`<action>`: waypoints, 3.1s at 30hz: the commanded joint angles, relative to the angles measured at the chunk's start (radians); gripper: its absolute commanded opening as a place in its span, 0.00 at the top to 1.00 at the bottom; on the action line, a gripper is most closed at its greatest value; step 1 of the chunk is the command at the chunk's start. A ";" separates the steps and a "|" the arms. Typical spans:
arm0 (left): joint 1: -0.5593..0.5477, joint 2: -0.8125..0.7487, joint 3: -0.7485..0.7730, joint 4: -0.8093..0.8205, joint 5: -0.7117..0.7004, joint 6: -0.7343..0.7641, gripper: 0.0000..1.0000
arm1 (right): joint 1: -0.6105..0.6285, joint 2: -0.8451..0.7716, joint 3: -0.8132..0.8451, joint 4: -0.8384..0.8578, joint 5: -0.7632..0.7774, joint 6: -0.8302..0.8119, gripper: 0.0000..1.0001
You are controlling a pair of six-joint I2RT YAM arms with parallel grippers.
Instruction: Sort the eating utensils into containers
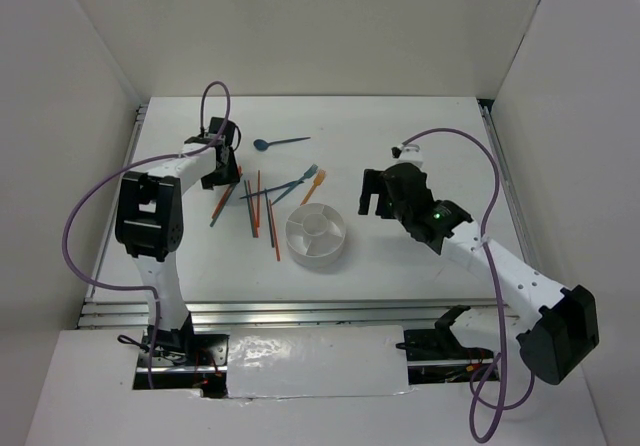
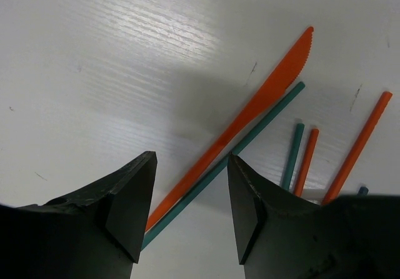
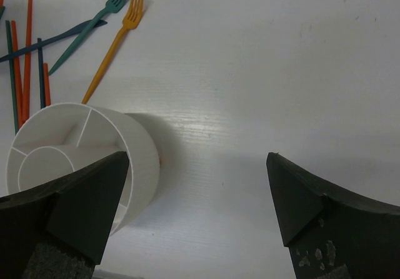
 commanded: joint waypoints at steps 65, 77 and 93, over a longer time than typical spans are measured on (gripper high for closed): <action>0.095 -0.028 -0.042 0.045 0.071 -0.032 0.29 | 0.071 0.068 0.077 -0.014 0.026 0.006 0.00; 0.095 0.025 -0.045 0.043 0.052 -0.026 0.32 | 0.074 0.082 0.097 -0.034 0.034 0.014 0.00; 0.079 0.078 0.010 0.031 0.025 -0.032 0.72 | 0.076 0.079 0.091 -0.030 0.026 0.022 0.00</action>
